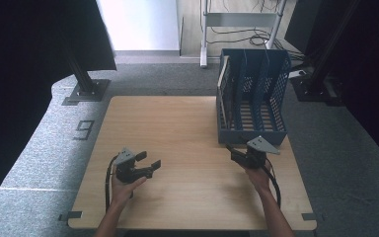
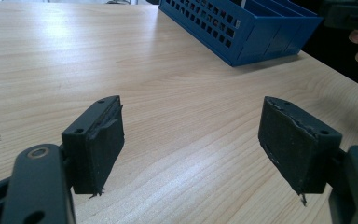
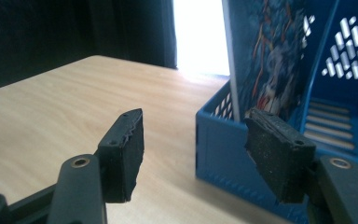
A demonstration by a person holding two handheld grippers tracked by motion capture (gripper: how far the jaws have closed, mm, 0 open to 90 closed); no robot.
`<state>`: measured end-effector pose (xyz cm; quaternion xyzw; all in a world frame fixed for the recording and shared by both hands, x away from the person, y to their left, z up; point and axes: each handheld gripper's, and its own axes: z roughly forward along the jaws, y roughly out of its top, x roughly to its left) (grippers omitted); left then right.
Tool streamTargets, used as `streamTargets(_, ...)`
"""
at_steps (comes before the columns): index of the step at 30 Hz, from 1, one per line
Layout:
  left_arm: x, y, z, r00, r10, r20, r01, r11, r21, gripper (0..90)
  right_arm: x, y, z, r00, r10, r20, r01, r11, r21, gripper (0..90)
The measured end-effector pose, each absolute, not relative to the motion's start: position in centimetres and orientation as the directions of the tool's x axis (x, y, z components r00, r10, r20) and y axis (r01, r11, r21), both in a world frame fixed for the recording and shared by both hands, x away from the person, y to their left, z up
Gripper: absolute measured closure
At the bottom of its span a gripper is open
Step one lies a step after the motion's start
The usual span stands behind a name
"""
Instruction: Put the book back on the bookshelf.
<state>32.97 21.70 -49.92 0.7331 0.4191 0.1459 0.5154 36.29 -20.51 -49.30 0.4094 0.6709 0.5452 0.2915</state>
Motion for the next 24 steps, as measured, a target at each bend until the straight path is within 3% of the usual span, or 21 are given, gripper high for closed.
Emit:
streamTargets(13,32.9,21.6,-49.9,0.607,0.764,-0.219,0.467,-0.120,0.876,22.1,35.0,-20.6,-51.4,-0.531,0.845,0.060,0.297,0.119,0.948,36.2)
streamTargets(24,32.8,21.5,-49.8,0.611,0.762,-0.213,0.463,-0.126,0.877,22.1,34.6,-20.5,-51.2,-0.534,0.844,0.051,0.288,0.126,0.949,35.8)
